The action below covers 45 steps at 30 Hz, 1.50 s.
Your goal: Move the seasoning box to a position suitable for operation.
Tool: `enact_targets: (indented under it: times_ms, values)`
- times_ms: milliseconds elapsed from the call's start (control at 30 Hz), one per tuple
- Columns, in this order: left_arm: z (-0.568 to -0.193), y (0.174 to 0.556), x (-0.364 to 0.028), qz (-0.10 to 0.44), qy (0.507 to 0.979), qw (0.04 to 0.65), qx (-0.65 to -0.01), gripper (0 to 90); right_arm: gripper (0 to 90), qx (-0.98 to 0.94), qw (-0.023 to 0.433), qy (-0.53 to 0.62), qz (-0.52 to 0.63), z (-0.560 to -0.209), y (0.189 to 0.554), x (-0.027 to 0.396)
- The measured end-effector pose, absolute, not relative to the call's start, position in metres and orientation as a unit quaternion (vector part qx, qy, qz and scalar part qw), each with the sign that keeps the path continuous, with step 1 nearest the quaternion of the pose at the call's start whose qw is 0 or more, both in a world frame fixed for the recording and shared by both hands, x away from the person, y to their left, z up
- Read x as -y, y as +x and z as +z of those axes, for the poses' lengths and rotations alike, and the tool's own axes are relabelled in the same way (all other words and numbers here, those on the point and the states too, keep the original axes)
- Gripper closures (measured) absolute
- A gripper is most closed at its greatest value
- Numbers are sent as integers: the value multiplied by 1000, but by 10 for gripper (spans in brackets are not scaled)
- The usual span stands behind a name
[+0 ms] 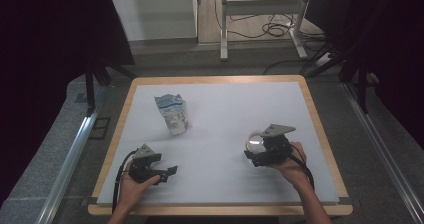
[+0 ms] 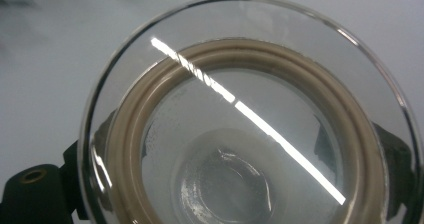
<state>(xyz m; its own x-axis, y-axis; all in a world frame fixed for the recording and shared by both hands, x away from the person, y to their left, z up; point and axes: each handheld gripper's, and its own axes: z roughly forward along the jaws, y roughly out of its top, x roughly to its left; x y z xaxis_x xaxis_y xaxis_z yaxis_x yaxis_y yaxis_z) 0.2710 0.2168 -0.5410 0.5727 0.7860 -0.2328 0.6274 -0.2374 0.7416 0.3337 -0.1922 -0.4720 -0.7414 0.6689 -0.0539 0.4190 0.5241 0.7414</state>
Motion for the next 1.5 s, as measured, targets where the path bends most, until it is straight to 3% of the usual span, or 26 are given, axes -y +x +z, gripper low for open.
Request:
enact_targets:
  times_ms: [433,500,600,833,1067,1100,1133,1267,1300,1367,1500]
  values:
    - [-541,270,-217,97,780,419,-454,144,111,-862,158,310,370,-484,338,190]
    - [-542,270,-216,97,781,418,-453,143,78,-854,172,311,381,-484,337,191]
    - [-541,269,-216,97,781,419,-453,143,39,-845,194,309,391,-476,333,191]
    - [-539,267,-217,100,781,420,-452,143,74,-810,204,321,446,-448,323,204]
    - [-540,267,-216,102,781,419,-453,143,350,-778,221,334,484,-437,300,232]
    - [-540,267,-216,102,781,419,-453,143,350,-778,221,334,484,-437,300,232]
    - [-541,267,-216,101,780,419,-453,143,448,-770,223,331,498,-435,294,238]
    - [-542,267,-215,101,781,417,-453,143,670,-770,241,329,491,-434,284,245]
    - [-542,267,-215,101,781,417,-453,143,670,-770,241,329,491,-434,284,245]
    - [-542,266,-214,102,782,417,-452,143,816,-770,242,328,491,-434,282,249]
    - [-542,264,-213,104,782,419,-449,142,896,-766,231,330,501,-436,282,254]
